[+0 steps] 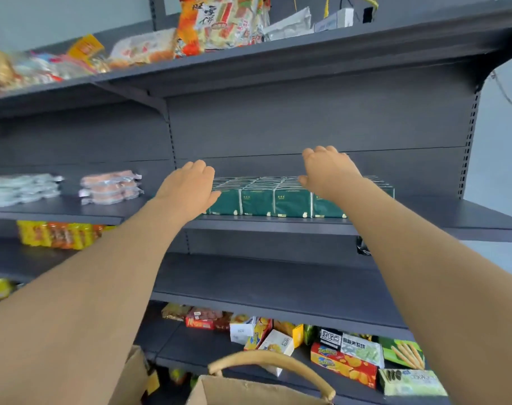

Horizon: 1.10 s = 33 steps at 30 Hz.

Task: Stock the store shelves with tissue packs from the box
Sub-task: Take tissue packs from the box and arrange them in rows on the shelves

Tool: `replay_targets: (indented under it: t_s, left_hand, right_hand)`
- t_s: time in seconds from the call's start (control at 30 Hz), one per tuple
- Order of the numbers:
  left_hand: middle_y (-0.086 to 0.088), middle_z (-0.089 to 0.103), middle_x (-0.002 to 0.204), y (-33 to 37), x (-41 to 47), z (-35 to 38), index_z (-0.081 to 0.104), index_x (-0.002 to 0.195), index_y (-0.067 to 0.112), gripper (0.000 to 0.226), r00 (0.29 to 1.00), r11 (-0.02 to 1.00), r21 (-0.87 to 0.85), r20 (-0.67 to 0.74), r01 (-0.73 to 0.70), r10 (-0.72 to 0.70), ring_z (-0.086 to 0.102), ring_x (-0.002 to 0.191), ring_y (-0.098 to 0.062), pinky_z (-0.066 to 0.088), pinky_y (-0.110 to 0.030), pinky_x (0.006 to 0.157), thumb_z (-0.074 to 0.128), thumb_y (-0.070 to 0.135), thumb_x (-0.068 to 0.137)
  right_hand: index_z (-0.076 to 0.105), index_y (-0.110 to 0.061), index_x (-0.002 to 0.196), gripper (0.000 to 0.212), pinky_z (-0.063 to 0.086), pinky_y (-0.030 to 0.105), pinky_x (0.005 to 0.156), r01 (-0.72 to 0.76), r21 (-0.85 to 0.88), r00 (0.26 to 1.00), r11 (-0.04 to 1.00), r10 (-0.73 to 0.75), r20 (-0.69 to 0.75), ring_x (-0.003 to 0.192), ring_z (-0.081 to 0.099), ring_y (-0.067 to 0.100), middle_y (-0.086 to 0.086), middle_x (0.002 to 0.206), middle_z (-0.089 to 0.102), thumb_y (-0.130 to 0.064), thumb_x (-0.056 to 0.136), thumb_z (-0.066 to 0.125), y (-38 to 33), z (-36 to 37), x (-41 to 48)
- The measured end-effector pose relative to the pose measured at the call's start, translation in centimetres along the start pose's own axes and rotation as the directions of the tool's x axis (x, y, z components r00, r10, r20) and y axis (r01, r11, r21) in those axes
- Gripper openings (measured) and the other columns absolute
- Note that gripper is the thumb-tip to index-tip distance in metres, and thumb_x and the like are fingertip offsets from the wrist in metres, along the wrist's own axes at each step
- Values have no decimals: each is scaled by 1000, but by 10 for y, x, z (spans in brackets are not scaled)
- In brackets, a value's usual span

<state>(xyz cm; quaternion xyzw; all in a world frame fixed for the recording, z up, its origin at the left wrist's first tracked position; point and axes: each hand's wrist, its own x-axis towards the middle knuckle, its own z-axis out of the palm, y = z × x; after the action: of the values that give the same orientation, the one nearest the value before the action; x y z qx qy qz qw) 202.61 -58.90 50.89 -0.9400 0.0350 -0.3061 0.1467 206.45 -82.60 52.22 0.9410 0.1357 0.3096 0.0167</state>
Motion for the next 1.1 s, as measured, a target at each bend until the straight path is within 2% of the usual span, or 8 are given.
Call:
replay_targets:
  t_s: [0.17,0.3,0.4,0.57,0.7,0.8,0.93,1.1]
  left_hand:
    - [-13,51,117,-20,-53,10,49,123,3,42,996,1000,12,82,27,-28,49,109,-29,43,-39,87,48,35,96]
    - [-13,50,121,-34,-83,49,49,124,4,42,987,998,-49,158,44,-36,47,114,-28,43,-40,91,47,36,97]
    - [-11,50,123,-39,-105,103,47,126,6,42,973,998,-68,231,15,1,47,117,-27,44,-37,91,46,36,97]
    - [-7,49,118,-47,-127,226,48,121,9,37,919,988,-141,377,-61,110,48,113,-24,43,-34,90,45,37,98]
    - [-6,49,125,-55,-135,322,45,127,11,41,870,978,-173,459,-113,181,46,119,-22,39,-32,99,42,39,98]
    - [-6,48,127,-53,-143,383,45,127,10,40,784,953,-249,552,-172,285,45,119,-22,39,-32,98,42,38,98]
    - [-5,49,124,-35,-162,445,47,125,11,38,688,903,-386,604,-189,402,47,117,-21,42,-31,96,44,37,98]
    - [-6,43,135,5,-200,500,40,135,9,46,558,857,-479,665,-193,497,42,124,-23,39,-34,99,41,38,99]
  right_hand:
    - [44,-1,122,38,40,42,89,20,80,994,997,-28,102,117,44,33,16,122,52,-27,95,50,-38,25,-38]
    - [44,-4,125,39,40,40,90,61,59,971,996,-72,227,119,43,31,14,124,51,-30,96,49,-71,68,-63]
    - [42,-6,129,42,40,40,93,94,13,935,996,-92,341,121,42,31,14,128,49,-31,96,48,-93,114,-75]
    - [43,-9,129,39,39,37,93,59,-44,868,997,-29,496,121,43,27,10,129,49,-29,96,47,-128,212,-85]
    - [45,-9,127,37,40,36,94,-7,-57,760,998,42,649,121,45,27,10,128,51,-22,93,46,-159,295,-100]
    - [42,-11,132,40,40,36,95,-69,-53,652,996,86,753,122,44,26,9,130,50,-24,94,48,-177,348,-120]
    - [44,-12,133,42,38,37,100,-175,-56,501,983,138,854,125,43,26,9,133,49,-28,94,50,-197,401,-155]
    - [39,-13,138,47,36,38,105,-276,-42,364,960,145,920,129,40,24,6,138,46,-29,95,49,-213,467,-215]
